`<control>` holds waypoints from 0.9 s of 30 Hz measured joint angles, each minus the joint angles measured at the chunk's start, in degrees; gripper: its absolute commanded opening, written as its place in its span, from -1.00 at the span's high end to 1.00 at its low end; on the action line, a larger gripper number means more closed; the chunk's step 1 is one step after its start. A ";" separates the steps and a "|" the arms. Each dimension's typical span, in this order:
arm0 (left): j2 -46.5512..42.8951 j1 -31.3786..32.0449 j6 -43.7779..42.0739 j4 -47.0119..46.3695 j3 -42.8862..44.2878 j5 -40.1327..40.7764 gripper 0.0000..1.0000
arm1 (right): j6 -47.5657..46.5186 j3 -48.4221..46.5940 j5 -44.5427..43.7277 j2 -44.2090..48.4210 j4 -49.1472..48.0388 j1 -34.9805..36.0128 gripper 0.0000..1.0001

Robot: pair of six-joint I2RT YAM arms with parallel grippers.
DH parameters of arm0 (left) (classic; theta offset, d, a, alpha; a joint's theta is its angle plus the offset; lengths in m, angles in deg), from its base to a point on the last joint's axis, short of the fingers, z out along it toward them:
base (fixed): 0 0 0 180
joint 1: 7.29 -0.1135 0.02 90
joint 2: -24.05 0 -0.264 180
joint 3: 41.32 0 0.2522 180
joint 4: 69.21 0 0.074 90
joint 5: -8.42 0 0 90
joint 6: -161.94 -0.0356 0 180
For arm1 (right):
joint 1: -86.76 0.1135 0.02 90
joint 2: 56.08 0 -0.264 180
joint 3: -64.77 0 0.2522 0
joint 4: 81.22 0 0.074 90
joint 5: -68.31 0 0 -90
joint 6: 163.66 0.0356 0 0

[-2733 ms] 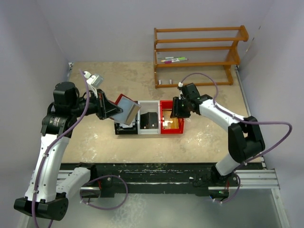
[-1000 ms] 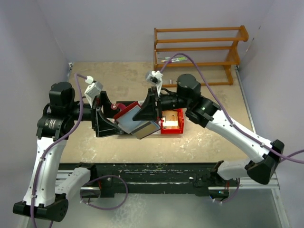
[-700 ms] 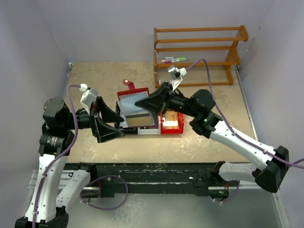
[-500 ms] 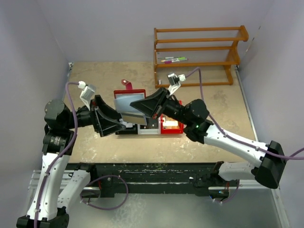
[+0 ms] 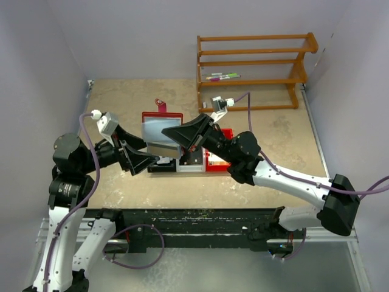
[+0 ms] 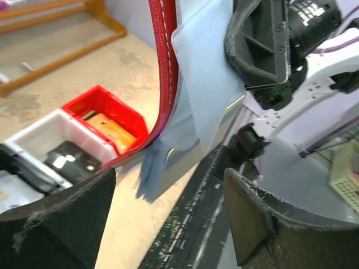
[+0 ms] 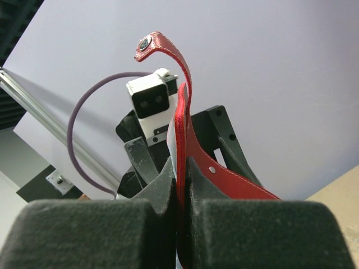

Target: Take the credit cards out of the card holder

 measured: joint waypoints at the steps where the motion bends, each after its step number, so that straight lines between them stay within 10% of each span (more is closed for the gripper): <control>1: -0.55 0.00 -1.79 1.16 0.39 1.38 -0.71 | 0.00 -0.04 0.02 0.13 0.26 0.00 1.00; 14: -2.29 0.00 -2.23 1.68 1.66 1.40 -0.77 | 4.72 -4.83 4.98 -2.67 -2.14 0.02 1.00; 18: -2.23 0.00 5.31 -4.76 0.24 -2.95 -0.35 | 6.40 -4.96 6.29 -4.04 -2.86 0.07 1.00; 21: -2.21 0.00 14.73 -13.25 -2.67 -6.40 0.31 | 6.91 -4.96 6.27 -4.22 -3.39 0.11 0.98; 24: -1.64 0.00 22.14 -18.21 -4.79 -8.00 0.81 | 7.10 -4.79 5.95 -4.17 -4.35 0.11 0.45; 27: -1.14 0.09 23.69 -17.77 -4.39 -8.52 0.89 | 7.19 -3.30 4.52 -3.41 -4.15 -0.24 0.03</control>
